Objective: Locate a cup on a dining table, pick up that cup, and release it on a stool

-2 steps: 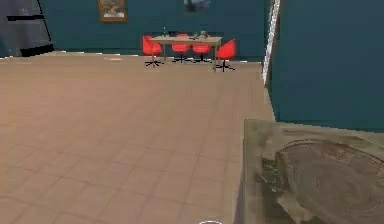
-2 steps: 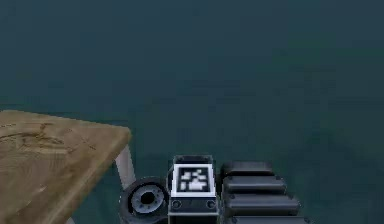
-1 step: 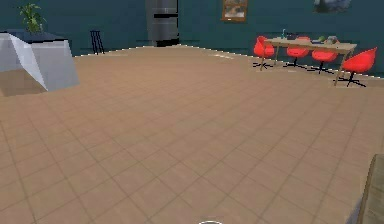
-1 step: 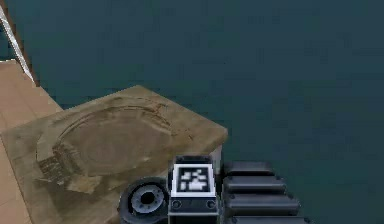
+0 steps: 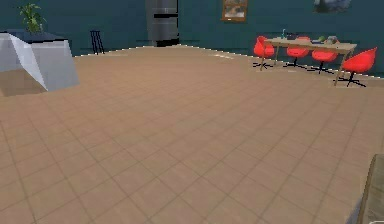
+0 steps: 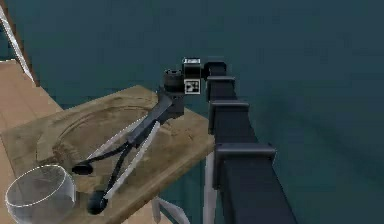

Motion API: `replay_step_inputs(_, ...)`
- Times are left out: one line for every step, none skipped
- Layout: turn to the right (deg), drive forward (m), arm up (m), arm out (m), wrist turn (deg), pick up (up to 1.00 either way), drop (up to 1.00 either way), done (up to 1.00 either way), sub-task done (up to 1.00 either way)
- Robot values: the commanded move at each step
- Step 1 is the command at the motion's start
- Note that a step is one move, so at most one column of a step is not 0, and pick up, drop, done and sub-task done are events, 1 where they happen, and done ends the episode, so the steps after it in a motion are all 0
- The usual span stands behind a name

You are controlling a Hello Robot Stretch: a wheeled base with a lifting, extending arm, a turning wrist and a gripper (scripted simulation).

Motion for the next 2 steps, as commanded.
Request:
replay_step_inputs(0.0, 0.00, 0.00, 0.00, 39.0, 0.00, 0.00, 0.00, 0.00)
replay_step_inputs(0.0, 0.00, -0.08, 0.00, 0.0, 0.00, 0.00, 0.00, 0.00)
